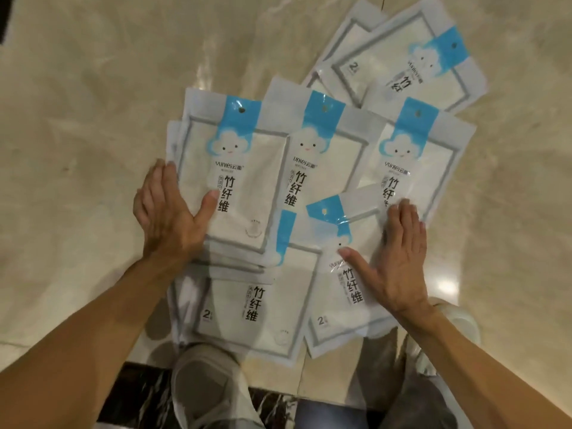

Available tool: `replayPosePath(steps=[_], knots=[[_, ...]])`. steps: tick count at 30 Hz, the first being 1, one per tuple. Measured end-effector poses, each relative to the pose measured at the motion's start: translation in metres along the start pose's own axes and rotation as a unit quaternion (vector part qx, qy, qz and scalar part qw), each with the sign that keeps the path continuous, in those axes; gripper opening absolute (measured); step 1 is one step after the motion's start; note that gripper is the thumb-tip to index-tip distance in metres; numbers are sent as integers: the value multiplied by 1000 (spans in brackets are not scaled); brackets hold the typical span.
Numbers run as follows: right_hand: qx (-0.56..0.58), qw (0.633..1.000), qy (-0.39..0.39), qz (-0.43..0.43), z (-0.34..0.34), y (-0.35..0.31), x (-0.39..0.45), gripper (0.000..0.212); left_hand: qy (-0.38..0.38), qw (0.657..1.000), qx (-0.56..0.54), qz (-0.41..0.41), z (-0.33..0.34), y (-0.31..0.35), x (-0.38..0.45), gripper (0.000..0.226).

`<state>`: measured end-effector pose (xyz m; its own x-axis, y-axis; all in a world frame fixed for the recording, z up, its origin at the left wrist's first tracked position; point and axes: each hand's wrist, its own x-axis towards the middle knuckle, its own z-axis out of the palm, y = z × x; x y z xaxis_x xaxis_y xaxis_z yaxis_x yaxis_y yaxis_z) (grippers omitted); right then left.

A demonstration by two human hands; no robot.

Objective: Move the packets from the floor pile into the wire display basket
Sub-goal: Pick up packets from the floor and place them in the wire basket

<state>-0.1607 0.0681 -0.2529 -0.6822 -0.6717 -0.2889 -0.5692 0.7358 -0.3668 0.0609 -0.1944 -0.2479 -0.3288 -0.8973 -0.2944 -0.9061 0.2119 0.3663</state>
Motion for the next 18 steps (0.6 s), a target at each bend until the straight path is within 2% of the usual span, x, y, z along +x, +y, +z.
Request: replayPosePath(steps=[3, 6, 8, 11, 13, 15, 16, 18], knots=[[71, 997, 29, 7, -7, 4, 5, 106, 14, 999, -46, -17, -11, 4, 5, 83], [116, 992, 30, 40, -16, 3, 11, 98, -16, 992, -82, -97, -23, 13, 10, 71], [114, 991, 26, 60, -23, 1, 16, 92, -53, 989, -61, -128, -32, 20, 14, 70], [131, 988, 11, 82, -37, -1, 27, 73, -65, 991, -16, -116, -44, 24, 17, 60], [189, 976, 0, 105, -56, -6, 34, 60, -74, 985, -98, -118, -56, 29, 14, 44], [219, 970, -23, 103, -79, -9, 42, 48, -98, 964, -217, -121, -67, 34, 8, 26], [215, 972, -37, 91, -91, -9, 47, 42, -121, 950, -267, -109, -72, 34, 4, 23], [214, 971, -74, 74, -111, -8, 59, 35, -174, 919, -344, -88, -86, 37, -6, 29]])
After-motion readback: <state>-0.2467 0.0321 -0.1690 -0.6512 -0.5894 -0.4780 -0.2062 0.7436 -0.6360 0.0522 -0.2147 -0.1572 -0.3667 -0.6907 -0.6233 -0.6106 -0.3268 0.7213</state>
